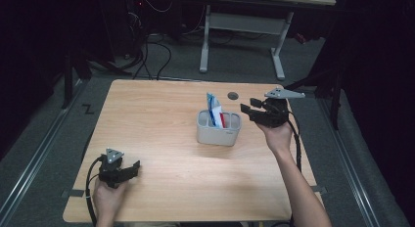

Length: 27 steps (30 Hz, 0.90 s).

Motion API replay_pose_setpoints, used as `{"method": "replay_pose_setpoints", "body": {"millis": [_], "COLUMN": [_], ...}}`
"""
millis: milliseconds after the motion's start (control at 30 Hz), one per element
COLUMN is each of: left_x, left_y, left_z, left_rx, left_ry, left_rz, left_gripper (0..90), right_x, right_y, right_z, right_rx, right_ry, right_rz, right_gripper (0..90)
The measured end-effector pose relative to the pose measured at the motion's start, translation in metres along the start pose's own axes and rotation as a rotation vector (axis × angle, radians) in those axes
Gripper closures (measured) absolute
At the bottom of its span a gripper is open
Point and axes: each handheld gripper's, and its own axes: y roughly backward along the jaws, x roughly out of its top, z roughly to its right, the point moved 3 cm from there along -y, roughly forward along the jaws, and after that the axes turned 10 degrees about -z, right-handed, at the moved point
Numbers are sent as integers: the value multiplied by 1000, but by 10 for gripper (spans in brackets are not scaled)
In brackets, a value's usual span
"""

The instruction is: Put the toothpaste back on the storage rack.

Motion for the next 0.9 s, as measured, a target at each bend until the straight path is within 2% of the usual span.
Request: {"method": "replay_pose_setpoints", "body": {"millis": [233,400,900], "left_x": [0,0,0], "left_y": [0,0,0], "left_z": [0,0,0], "left_rx": [2,3,6], "left_ry": [-3,-3,-4], "left_rz": [-2,-3,-3], "left_gripper": [258,258,258], "right_x": [-7,-13,-19], "right_y": [7,8,24], "right_z": [8,12,17], "right_rx": [-15,-36,-52], "right_ry": [-15,-17,-16], "right_rz": [0,-27,-7], "right_gripper": [510,511,515]}}
